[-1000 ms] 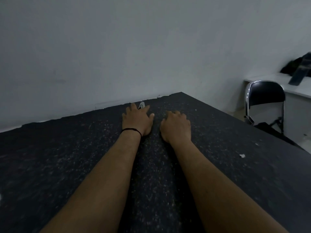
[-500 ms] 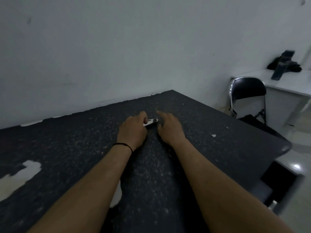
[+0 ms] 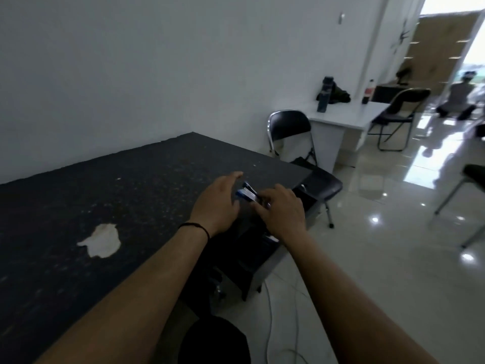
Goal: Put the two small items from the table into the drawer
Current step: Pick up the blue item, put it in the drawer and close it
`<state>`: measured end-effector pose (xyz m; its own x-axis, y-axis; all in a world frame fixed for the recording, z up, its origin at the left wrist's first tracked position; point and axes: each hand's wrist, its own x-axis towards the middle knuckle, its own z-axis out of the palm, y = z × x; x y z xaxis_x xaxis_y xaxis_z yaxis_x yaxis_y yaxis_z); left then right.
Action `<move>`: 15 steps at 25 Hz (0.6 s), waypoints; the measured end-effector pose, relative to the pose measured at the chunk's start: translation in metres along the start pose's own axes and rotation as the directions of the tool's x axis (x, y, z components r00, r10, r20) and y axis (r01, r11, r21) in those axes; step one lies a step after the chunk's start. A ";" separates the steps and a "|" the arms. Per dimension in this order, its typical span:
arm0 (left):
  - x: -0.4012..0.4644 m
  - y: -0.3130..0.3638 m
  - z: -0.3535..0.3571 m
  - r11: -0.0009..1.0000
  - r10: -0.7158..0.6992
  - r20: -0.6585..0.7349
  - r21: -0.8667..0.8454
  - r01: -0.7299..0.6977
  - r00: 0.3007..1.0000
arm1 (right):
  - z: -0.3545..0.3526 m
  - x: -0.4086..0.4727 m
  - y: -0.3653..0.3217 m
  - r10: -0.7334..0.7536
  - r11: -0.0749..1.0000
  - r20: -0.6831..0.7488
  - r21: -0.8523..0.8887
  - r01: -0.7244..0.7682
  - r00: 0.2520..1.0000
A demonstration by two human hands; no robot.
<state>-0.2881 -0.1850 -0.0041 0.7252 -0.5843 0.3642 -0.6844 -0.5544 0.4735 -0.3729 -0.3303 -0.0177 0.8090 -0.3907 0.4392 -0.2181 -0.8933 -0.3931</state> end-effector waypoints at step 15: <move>-0.031 0.000 0.022 0.990 -0.111 0.157 0.098 0.097 0.981 | 0.001 -0.011 0.008 0.216 0.960 0.389 -0.254 -0.121 0.895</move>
<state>-0.3126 -0.1797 -0.0331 0.7762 -0.6046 0.1789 -0.6151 -0.6637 0.4256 -0.3835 -0.3328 -0.0265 0.8897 -0.4565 -0.0064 -0.4460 -0.8662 -0.2255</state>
